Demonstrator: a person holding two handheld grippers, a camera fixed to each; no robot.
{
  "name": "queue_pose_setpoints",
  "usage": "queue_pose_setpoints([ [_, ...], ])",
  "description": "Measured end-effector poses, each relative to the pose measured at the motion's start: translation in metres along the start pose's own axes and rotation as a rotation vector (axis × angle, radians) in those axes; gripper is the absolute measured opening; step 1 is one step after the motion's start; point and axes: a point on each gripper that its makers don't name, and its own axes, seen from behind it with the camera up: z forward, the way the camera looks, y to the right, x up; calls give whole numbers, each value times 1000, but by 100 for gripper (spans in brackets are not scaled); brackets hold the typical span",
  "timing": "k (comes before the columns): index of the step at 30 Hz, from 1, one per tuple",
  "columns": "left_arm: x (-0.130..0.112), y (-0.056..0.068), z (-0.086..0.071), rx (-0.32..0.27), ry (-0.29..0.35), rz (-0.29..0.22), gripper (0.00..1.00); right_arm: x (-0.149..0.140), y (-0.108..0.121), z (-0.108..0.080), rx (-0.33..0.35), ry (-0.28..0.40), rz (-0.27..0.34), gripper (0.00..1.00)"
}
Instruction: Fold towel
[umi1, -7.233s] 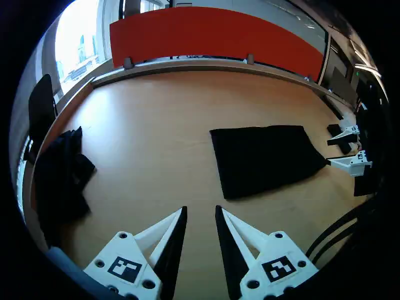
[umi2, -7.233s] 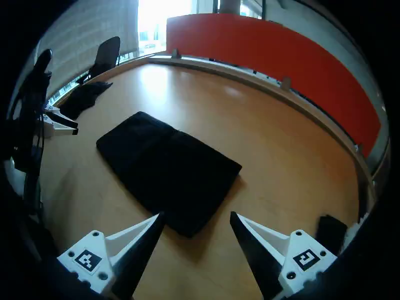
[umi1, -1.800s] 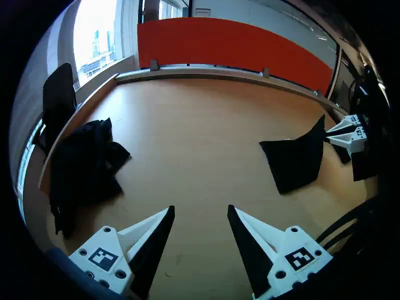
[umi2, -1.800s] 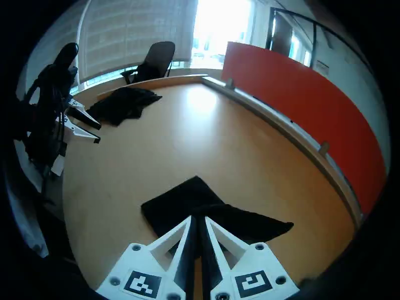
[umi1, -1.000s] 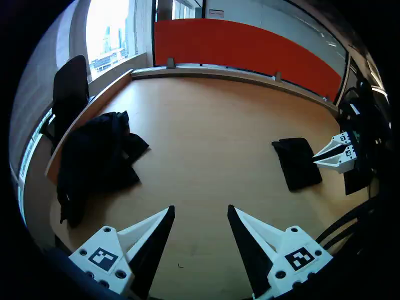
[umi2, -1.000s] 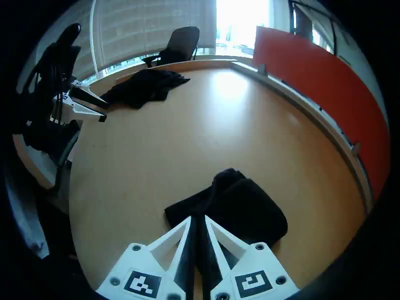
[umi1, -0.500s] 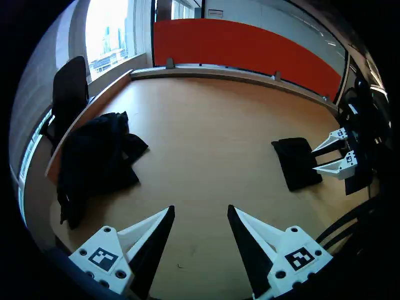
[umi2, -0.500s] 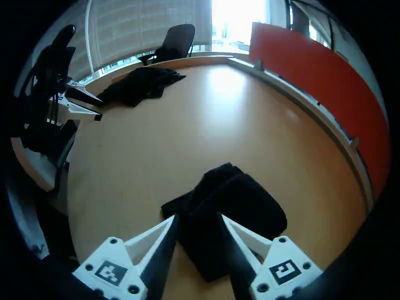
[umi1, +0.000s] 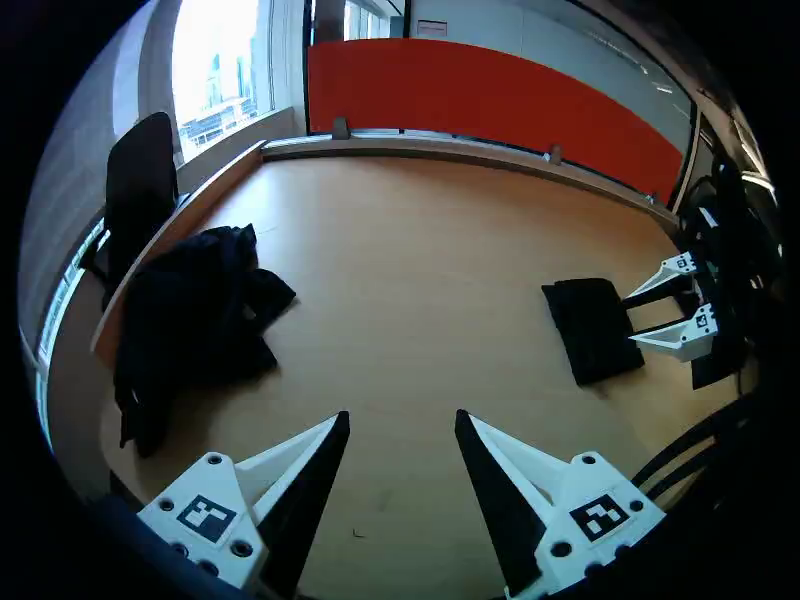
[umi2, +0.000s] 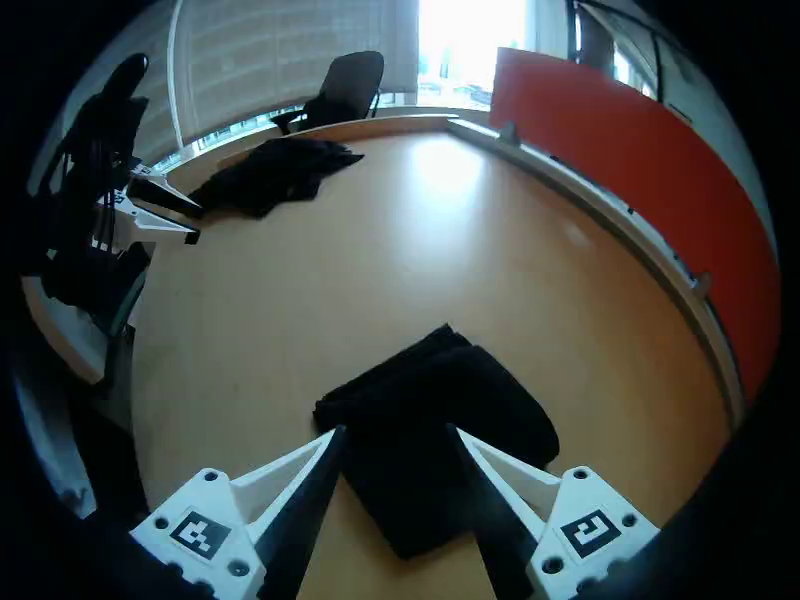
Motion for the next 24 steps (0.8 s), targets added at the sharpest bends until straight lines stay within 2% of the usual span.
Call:
queue_pose_setpoints([
  [24,4,5,4,-7,0,10,78,-68,10,-15,-46,-96,54,74],
])
